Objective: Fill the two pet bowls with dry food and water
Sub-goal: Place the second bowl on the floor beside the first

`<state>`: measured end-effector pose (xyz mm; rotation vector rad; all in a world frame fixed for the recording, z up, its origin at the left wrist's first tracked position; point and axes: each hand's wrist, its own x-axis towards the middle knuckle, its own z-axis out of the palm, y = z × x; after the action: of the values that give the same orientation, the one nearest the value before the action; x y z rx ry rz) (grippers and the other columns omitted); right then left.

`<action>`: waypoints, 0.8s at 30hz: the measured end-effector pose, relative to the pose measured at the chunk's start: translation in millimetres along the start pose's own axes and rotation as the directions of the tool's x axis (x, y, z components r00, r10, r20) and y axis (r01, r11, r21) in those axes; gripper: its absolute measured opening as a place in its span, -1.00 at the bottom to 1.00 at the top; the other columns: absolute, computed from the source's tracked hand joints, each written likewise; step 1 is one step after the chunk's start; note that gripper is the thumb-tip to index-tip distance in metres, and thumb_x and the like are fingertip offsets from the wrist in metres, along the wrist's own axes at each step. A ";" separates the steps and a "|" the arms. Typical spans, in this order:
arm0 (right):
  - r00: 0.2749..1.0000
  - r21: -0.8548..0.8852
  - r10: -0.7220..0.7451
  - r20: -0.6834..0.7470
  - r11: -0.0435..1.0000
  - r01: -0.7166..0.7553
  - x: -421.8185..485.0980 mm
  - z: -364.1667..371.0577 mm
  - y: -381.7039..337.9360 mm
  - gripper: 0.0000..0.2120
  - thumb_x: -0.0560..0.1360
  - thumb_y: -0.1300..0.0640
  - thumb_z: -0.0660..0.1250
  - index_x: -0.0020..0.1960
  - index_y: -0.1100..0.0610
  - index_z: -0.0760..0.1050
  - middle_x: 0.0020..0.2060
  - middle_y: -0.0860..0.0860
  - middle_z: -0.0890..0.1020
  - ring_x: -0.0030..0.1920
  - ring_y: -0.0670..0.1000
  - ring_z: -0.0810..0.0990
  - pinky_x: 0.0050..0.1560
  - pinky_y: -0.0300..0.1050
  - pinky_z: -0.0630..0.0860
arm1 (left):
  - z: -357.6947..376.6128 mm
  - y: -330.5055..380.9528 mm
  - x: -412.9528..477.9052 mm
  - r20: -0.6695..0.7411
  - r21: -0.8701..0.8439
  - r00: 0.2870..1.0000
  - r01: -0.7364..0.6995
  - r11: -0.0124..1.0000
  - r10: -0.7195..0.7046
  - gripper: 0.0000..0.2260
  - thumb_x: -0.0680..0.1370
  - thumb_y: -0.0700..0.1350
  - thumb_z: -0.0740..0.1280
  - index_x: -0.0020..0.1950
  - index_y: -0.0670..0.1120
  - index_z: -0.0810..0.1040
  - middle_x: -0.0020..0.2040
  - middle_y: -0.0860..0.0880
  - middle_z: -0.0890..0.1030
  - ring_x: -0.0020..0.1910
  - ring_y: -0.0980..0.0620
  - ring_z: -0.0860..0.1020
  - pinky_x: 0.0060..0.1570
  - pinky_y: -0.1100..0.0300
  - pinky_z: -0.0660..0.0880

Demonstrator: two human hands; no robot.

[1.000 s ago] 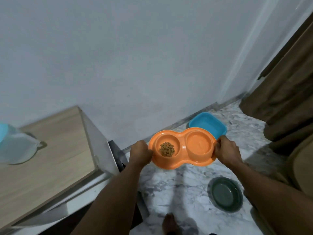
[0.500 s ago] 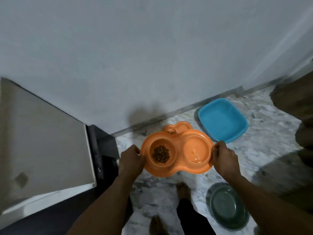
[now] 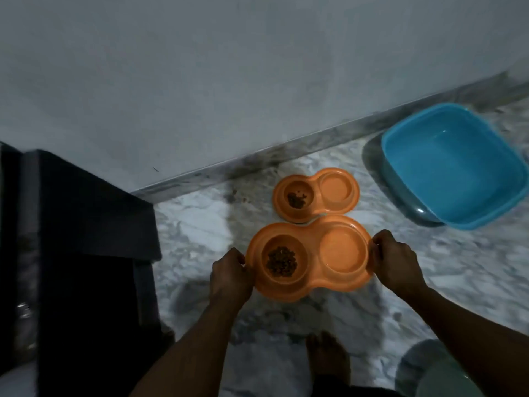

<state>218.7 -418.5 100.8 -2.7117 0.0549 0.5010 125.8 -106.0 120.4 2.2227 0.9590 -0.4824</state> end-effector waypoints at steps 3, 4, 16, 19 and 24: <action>1.000 0.006 -0.013 0.015 1.000 0.013 27.5 51.9 19.7 -0.97 0.59 0.15 0.20 -0.01 0.10 0.39 -0.26 0.12 0.66 -0.21 0.26 0.61 -0.22 0.05 0.48 | 47.6 -30.7 41.7 0.002 0.007 1.000 -0.005 1.000 0.005 -0.93 0.40 -0.08 0.34 -0.14 0.05 0.49 -0.22 -0.04 0.65 -0.24 -0.06 0.65 -0.19 -0.01 0.65; 1.000 0.008 -0.017 0.015 1.000 0.017 36.0 67.0 25.9 -0.98 0.59 0.16 0.21 -0.01 0.10 0.38 -0.26 0.12 0.65 -0.22 0.26 0.60 -0.23 0.04 0.45 | 60.7 -39.0 54.4 0.000 0.009 1.000 -0.015 1.000 0.015 -0.93 0.38 -0.06 0.33 -0.16 0.04 0.49 -0.24 -0.04 0.65 -0.24 -0.07 0.65 -0.18 -0.01 0.65; 0.995 0.029 -0.043 -0.092 0.999 0.045 83.7 155.6 57.7 -0.95 0.56 0.20 0.25 0.02 0.15 0.40 -0.21 0.19 0.65 -0.17 0.34 0.60 -0.21 0.02 0.37 | 122.8 -58.8 123.6 -0.029 0.085 0.995 -0.096 0.992 0.099 -0.96 0.40 -0.17 0.30 -0.18 -0.06 0.48 -0.22 -0.04 0.58 -0.26 -0.01 0.48 -0.30 0.14 0.38; 0.995 0.016 -0.031 -0.091 0.999 0.032 83.4 154.5 57.8 -0.96 0.57 0.18 0.23 -0.01 0.12 0.37 -0.20 0.20 0.64 -0.16 0.34 0.60 -0.21 0.03 0.38 | 129.2 -60.2 122.6 -0.016 0.090 0.996 -0.088 0.992 0.090 -0.96 0.42 -0.16 0.30 -0.15 -0.08 0.49 -0.17 -0.07 0.57 -0.22 -0.05 0.49 -0.27 0.15 0.36; 0.998 0.009 -0.001 -0.067 1.000 0.002 79.8 150.1 54.3 -0.97 0.59 0.16 0.21 0.01 0.12 0.39 -0.16 0.22 0.64 -0.14 0.34 0.59 -0.19 0.05 0.42 | 129.7 -58.2 119.3 0.011 0.062 0.999 -0.048 0.997 0.047 -0.93 0.42 -0.21 0.30 -0.12 -0.09 0.50 -0.17 -0.07 0.56 -0.20 -0.06 0.53 -0.27 0.14 0.44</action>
<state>237.1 -410.1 -76.5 -2.7189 0.0731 0.4087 152.3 -106.7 -63.3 2.2913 0.8955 -0.5068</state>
